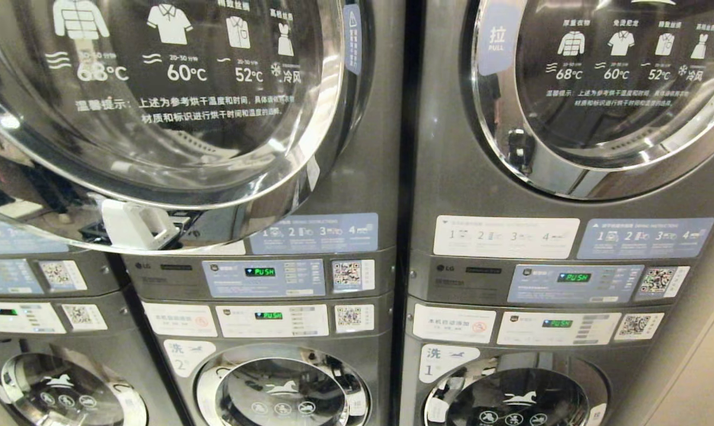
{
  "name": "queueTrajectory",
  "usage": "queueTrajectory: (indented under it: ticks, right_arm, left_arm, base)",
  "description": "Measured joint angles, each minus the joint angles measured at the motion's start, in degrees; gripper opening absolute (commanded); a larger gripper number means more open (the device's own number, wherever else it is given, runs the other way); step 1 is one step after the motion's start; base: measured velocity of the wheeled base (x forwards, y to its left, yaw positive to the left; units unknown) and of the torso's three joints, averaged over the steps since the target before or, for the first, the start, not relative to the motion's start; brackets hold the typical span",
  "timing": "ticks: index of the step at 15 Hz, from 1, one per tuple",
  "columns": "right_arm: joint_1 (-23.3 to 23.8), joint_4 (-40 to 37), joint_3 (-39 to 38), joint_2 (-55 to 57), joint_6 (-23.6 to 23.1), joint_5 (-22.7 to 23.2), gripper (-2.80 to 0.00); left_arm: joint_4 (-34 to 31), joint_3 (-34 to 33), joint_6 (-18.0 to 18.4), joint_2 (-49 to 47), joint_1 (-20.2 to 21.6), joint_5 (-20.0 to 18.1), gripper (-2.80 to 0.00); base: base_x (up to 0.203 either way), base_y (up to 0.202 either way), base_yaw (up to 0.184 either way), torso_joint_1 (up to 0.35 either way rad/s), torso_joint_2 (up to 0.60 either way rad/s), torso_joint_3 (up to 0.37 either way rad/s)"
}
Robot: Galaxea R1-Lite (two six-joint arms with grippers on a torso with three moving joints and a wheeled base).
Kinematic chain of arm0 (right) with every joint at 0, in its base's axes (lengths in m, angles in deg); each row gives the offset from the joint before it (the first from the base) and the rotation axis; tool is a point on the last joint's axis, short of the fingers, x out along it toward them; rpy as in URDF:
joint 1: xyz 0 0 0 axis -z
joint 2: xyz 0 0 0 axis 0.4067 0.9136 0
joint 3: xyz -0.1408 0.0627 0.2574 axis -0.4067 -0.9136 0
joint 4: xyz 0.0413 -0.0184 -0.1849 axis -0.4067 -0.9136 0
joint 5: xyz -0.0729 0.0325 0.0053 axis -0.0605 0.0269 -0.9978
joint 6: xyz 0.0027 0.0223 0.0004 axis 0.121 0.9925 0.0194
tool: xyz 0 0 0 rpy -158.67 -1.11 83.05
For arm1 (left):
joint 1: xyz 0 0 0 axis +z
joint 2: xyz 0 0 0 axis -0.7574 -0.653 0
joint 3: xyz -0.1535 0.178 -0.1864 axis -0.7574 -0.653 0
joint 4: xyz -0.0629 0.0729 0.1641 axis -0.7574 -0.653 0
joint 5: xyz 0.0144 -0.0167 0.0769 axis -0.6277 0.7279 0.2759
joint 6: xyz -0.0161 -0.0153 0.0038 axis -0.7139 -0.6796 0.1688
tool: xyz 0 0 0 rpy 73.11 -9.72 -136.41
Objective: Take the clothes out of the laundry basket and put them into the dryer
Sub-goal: Open the dryer
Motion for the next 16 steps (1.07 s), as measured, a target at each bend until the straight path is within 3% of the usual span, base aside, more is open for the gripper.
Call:
queueTrajectory:
  ticks: [8, 12, 16]
  right_arm:
    - [0.0, 0.0, 0.0, 0.0, 0.0, 0.0, -2.80]
    - [0.0, 0.0, 0.0, 0.0, 0.1, 0.1, -2.80]
    - [0.0, 0.1, 0.0, 0.0, 0.6, 0.1, -2.80]
  left_arm:
    - [0.0, 0.0, -0.1, 0.0, 0.0, 0.0, -2.80]
    - [0.0, 0.0, 0.0, 0.0, 0.0, 0.0, -2.80]
    - [-0.4, 4.0, 3.1, -0.8, 0.0, -0.2, -2.80]
  base:
    - [0.000, 0.000, 0.000, 0.003, 0.00, 0.196]
    - [0.000, 0.000, 0.000, 0.000, 0.00, 0.055]
    - [0.000, 0.000, 0.000, 0.000, 0.00, 0.000]
